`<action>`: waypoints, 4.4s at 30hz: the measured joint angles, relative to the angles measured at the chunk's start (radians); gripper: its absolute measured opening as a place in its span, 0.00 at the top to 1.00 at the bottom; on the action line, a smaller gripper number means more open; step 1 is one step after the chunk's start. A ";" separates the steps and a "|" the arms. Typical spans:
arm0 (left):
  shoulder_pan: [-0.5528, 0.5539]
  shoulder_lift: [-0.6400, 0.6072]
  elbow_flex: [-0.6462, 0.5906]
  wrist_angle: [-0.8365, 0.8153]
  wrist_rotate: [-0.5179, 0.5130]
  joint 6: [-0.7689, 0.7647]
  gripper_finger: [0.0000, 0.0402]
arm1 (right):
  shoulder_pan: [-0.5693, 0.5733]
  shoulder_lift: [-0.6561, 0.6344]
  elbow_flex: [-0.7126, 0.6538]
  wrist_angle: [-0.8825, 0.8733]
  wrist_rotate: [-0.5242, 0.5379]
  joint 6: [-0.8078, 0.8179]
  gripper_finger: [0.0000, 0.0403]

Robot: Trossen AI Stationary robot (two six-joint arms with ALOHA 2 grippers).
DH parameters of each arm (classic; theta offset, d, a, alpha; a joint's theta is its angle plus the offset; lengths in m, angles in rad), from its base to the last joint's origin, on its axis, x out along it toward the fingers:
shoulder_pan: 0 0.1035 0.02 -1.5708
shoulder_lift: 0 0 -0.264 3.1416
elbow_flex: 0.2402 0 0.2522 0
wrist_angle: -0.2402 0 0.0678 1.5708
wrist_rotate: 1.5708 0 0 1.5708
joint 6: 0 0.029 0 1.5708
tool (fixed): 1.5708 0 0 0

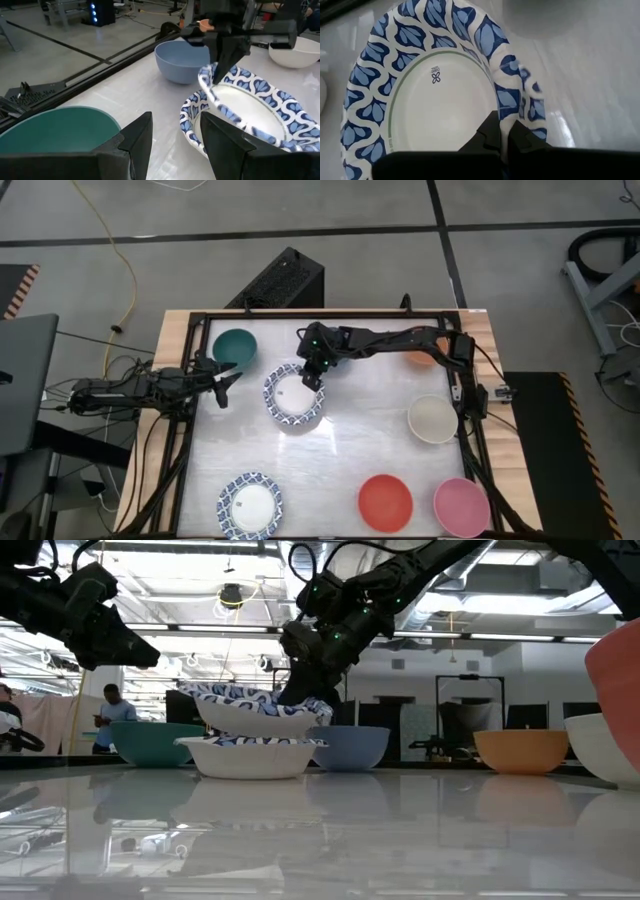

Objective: Nest bowls inside each other
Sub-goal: Stack the top-right blue patterned bowl on top of the top-left blue patterned bowl, then stack the blue patterned bowl on top of the blue patterned bowl

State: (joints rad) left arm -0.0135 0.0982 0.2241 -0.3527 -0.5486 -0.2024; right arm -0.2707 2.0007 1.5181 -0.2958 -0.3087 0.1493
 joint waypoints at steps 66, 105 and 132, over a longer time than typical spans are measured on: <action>0.000 0.000 0.000 -0.001 0.001 0.000 0.61 | 0.026 0.057 0.149 -0.280 0.027 -0.156 0.56; 0.000 0.000 0.000 0.003 0.223 -0.102 0.61 | 0.423 0.066 0.244 0.008 0.112 -0.766 0.62; 0.000 0.000 0.000 -0.002 0.416 -0.319 0.61 | 0.494 0.211 0.244 0.317 0.163 -0.071 0.42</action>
State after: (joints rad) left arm -0.0135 0.0982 0.2237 -0.3546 -0.1328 -0.5217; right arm 0.2232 2.2113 1.7622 0.0214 -0.1453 0.0784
